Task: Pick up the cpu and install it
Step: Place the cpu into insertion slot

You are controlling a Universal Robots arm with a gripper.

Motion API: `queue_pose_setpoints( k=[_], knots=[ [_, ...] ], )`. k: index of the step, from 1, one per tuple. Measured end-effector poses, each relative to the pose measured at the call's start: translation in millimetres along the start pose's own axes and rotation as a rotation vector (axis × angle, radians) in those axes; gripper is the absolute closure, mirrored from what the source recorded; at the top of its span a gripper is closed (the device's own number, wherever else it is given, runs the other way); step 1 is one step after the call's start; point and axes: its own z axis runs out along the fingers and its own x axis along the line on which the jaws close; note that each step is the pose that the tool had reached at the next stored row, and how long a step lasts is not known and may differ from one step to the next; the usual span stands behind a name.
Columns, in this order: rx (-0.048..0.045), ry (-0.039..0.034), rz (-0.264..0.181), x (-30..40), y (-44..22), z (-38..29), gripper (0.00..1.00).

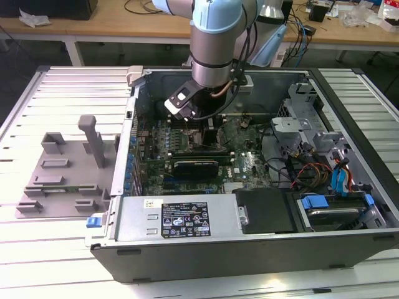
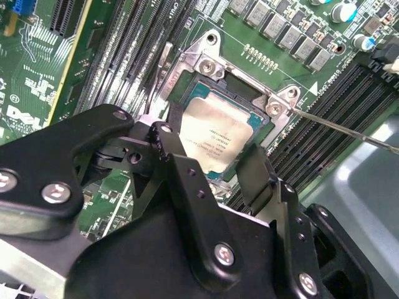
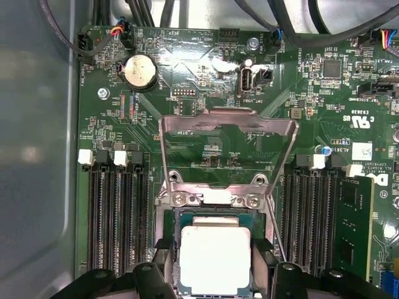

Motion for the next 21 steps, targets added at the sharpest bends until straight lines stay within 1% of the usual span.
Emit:
queue_pose_setpoints(
  k=[2, 4, 5, 7, 8, 9, 13, 15, 16, 17, 20, 21],
  knots=[
    [0.0001, -0.0001, 0.003, -0.1, 1.9, 0.2, 0.38],
    [0.0, 0.0001, 0.004, 0.0, 1.9, 0.2, 0.38],
    [0.0001, -0.0001, 0.004, 0.0, 1.9, -0.8, 0.38],
    [0.0, 0.0, 0.004, -0.1, 1.9, -8.7, 0.38],
    [-0.0001, 0.0001, 0.004, -0.1, 1.9, -11.5, 0.38],
    [0.0, -0.0001, 0.004, -0.1, 1.9, -12.7, 0.38],
    [0.0, 0.0, 0.004, -0.1, 1.9, -13.5, 0.4],
    [0.0, 0.0, 0.004, -0.1, 1.9, -13.7, 0.53],
    [0.0, 0.0, 0.004, -0.1, 1.9, -13.8, 0.65],
    [0.0, 0.0001, 0.004, -0.1, 1.9, -13.9, 0.71],
    [0.0, 0.0, 0.004, -0.1, 1.9, -14.3, 0.89],
    [0.0, 0.0001, 0.004, -0.1, 1.9, -14.3, 0.89]
  ],
)
